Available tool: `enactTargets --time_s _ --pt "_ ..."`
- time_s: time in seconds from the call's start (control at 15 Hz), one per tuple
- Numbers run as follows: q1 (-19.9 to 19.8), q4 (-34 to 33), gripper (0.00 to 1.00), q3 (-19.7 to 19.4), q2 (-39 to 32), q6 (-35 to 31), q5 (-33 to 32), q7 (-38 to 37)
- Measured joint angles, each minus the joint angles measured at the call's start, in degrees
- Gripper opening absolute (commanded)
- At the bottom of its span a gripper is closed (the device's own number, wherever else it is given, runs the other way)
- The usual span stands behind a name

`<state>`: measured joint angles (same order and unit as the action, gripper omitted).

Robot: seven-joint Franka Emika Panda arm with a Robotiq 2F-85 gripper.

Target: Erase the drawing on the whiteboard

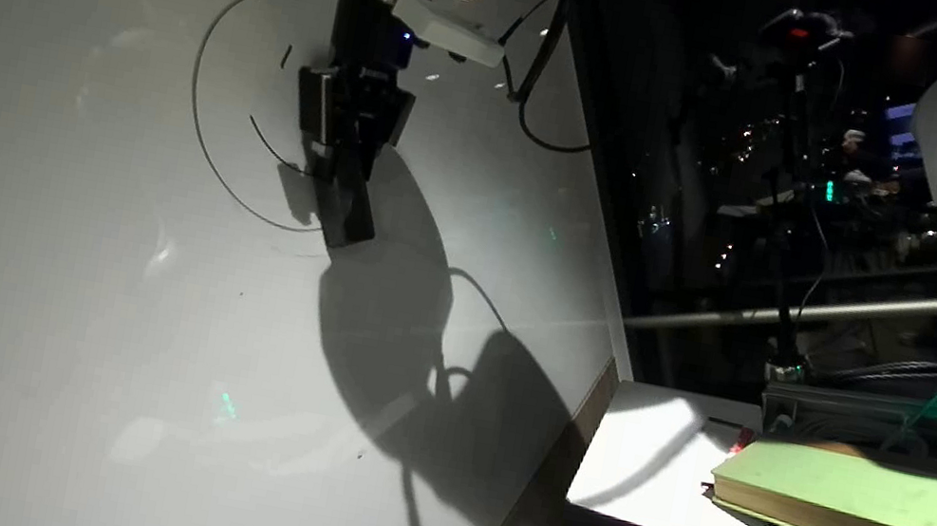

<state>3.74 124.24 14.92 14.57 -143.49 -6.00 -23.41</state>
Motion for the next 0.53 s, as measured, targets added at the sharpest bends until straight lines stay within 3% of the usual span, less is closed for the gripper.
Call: enactTargets --time_s 0.27,0.53 --pt "0.29 -1.04 0.3 4.11 -2.51 -3.09 -5.51 -6.14" --pt "0.83 -2.92 0.3 5.77 -3.8 -3.18 -9.25 -9.62"
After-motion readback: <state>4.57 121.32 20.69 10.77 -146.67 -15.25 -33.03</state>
